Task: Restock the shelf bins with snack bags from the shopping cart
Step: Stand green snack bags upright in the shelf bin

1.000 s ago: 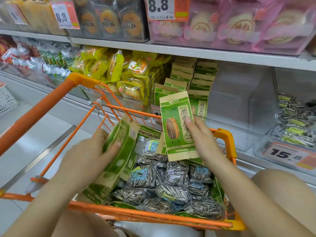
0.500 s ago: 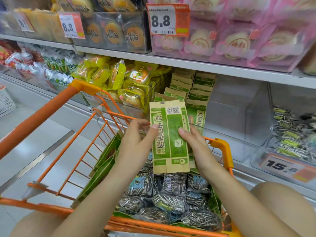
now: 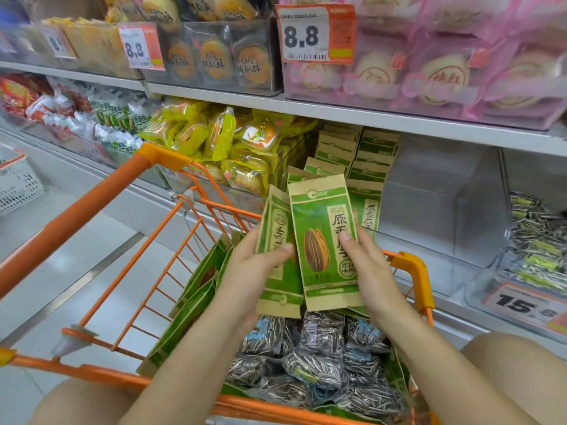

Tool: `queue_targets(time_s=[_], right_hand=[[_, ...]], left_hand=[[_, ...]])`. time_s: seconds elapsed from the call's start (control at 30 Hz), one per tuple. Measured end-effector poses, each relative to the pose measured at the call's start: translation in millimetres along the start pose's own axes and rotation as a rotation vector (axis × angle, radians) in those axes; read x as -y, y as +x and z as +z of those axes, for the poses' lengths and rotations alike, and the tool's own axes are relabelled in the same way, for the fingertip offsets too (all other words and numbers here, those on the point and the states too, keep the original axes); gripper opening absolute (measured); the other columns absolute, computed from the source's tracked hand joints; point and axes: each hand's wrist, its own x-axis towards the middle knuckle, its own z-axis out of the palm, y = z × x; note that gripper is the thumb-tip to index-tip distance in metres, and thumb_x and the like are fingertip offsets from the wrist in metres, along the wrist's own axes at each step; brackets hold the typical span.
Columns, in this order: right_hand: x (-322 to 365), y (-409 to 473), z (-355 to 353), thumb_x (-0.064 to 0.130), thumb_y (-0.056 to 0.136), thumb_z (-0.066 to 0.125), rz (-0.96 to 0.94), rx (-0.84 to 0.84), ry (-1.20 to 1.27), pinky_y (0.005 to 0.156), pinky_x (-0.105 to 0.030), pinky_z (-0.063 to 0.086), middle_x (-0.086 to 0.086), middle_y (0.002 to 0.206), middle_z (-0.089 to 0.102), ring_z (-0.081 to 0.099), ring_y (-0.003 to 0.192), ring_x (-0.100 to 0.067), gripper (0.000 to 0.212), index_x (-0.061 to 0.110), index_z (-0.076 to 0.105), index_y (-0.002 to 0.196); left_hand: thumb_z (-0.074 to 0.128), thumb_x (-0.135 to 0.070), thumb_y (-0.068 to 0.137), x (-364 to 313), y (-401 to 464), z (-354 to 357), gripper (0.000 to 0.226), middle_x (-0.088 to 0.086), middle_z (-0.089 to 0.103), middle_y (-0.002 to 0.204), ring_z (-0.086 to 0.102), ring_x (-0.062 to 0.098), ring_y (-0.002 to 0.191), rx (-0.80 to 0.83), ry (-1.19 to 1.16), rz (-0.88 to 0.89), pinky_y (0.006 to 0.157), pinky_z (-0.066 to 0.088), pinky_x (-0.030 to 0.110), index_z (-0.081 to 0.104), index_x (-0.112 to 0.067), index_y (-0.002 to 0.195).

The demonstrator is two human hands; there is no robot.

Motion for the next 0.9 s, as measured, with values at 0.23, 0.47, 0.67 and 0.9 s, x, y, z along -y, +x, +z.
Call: queue_targets(time_s=[0.23,0.47,0.67,0.9], right_hand=[[-6,8,-7,0.040,0.098,0.046,0.041,-0.089,-0.110,0.106,-0.033,0.040,0.008,0.131,0.057,0.050,0.124,-0.011,0.041,0.023,0.048,0.134],[-6,4,1,0.035,0.097,0.050,0.193,0.054,-0.050,0.094,-0.041,0.050,0.005,0.102,0.072,0.068,0.096,-0.015,0.024,0.023,0.058,0.116],[0,2,1,0.049,0.075,0.074,0.123,0.025,0.081,0.100,-0.049,0.047,0.001,0.118,0.069,0.064,0.110,-0.020,0.055,0.027,0.056,0.122],[1,1,-6,0.019,0.085,0.067,0.203,0.085,0.030,0.084,-0.042,0.056,0.001,0.103,0.074,0.071,0.093,-0.021,0.037,0.024,0.057,0.120]], left_hand=[[0.062,-0.032,0.082,-21,4,-27,0.027,0.009,0.073,0.089,0.070,0.021,0.066,-0.055,-0.219,0.009,0.056,0.057,0.034,0.068,-0.018,0.105],[0.053,-0.005,0.090,-28,16,-21,0.019,0.010,0.071,0.097,0.069,0.018,0.082,-0.079,-0.389,0.042,0.071,0.058,0.032,0.059,-0.011,0.107],[0.068,-0.006,0.079,0,15,4,0.026,0.007,0.071,0.096,0.067,0.016,0.082,-0.155,-0.401,-0.163,0.064,0.055,0.022,0.063,-0.011,0.104],[0.075,-0.029,0.079,-33,21,-39,0.048,-0.007,0.055,0.120,0.050,0.009,0.114,-0.440,0.490,0.462,0.087,0.040,0.024,0.051,-0.023,0.120]])
